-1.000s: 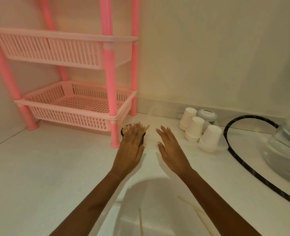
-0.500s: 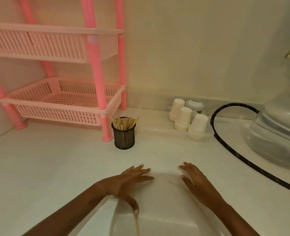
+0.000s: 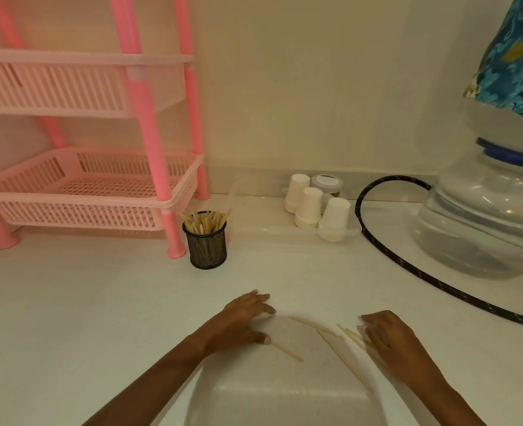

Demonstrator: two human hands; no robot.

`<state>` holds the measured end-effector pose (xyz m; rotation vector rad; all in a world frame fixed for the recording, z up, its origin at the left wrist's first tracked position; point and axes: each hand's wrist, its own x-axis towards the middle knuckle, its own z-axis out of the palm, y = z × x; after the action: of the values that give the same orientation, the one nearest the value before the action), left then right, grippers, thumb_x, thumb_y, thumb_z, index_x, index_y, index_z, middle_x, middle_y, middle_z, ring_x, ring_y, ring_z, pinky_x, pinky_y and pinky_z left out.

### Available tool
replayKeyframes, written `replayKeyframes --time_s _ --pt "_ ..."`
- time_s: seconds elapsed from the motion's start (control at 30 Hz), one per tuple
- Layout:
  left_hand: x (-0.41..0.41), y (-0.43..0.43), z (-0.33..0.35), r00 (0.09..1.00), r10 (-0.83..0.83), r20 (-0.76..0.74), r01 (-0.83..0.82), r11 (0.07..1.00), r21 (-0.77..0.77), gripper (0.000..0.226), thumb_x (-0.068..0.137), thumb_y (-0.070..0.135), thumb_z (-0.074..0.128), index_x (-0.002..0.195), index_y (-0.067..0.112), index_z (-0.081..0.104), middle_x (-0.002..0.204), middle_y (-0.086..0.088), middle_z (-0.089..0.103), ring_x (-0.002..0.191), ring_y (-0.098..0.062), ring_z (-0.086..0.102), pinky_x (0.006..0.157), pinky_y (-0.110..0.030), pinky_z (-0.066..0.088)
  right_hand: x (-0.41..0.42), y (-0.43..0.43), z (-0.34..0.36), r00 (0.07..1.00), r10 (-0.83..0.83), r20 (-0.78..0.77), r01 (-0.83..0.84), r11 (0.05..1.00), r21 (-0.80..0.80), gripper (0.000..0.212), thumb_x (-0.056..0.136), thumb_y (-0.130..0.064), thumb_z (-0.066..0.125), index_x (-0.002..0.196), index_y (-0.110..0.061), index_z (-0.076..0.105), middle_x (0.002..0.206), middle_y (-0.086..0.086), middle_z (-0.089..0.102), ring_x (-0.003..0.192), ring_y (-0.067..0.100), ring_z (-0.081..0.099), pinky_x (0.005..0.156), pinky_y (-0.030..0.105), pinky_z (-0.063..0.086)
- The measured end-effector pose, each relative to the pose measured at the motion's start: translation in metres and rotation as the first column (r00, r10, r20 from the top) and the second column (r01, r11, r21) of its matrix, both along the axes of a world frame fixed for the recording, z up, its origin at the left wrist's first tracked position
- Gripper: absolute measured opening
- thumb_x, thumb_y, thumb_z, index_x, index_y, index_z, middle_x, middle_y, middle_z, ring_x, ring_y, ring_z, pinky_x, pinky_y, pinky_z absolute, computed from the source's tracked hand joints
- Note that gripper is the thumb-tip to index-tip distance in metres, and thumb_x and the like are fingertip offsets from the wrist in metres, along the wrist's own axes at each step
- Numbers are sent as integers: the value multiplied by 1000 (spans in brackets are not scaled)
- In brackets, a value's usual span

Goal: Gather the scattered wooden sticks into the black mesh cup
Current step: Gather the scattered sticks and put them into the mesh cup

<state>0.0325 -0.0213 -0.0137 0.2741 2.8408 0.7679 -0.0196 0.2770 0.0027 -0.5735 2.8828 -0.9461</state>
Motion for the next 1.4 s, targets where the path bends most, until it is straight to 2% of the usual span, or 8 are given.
replayKeyframes --time_s 0.2,0.37,0.5,0.63,0.97,1.1,1.27,1.4 --pt "-6 19 -1 963 -84 -256 54 991 -124 17 90 20 53 101 10 61 123 -7 55 115 -19 47 94 -24 34 6 19 6 997 -49 58 36 978 204 26 92 -25 51 103 -6 64 101 8 58 101 22 58 82 25 39" --pt "-9 25 6 948 -164 -272 113 975 -192 15 93 14 46 101 9 58 114 -6 53 100 -19 46 77 -18 28 21 5 7 997 -24 74 1 956 294 29 84 -39 60 92 -11 63 94 2 48 96 17 53 78 23 39" --pt "-9 29 8 953 -121 -277 98 991 -96 16 95 12 40 99 6 54 109 -9 54 94 -18 46 78 -21 31 34 -14 4 1000 -21 21 12 932 363 38 84 -47 55 106 -15 58 111 1 48 104 16 47 79 20 38" --pt "-10 50 8 942 -94 -323 80 995 -57 17 96 16 42 101 6 55 107 -10 54 95 -20 47 78 -23 33 44 -28 3 1000 -19 -13 23 944 329 29 90 -34 52 106 -11 56 115 3 49 105 17 47 76 21 37" --pt "-30 81 8 940 -140 -313 73 974 -217 28 95 19 46 121 11 52 123 -7 54 111 -21 48 91 -30 37 44 -35 9 998 28 -64 -1 918 396 19 95 -11 35 99 -16 53 84 -4 34 82 16 37 47 14 22" --pt "-29 79 14 948 -174 -266 96 955 -280 21 94 17 44 104 6 58 113 -11 56 104 -24 49 85 -33 36 43 -37 10 998 25 -60 1 913 407 23 93 -2 31 90 -20 45 91 4 42 81 17 39 47 15 18" --pt "-21 73 22 927 -243 -286 115 910 -399 18 92 19 49 92 4 58 100 -12 59 91 -24 53 78 -35 43 46 -37 7 998 28 -56 -3 913 407 23 94 -2 31 87 -23 38 66 -5 23 79 16 37 45 15 18" --pt "-11 72 19 876 -338 -344 20 739 -673 26 47 36 85 53 25 62 54 12 59 47 2 52 41 -11 41 43 -39 9 1000 -1 -13 6 909 416 33 90 -4 36 63 -19 25 65 -8 18 82 16 34 47 17 23"
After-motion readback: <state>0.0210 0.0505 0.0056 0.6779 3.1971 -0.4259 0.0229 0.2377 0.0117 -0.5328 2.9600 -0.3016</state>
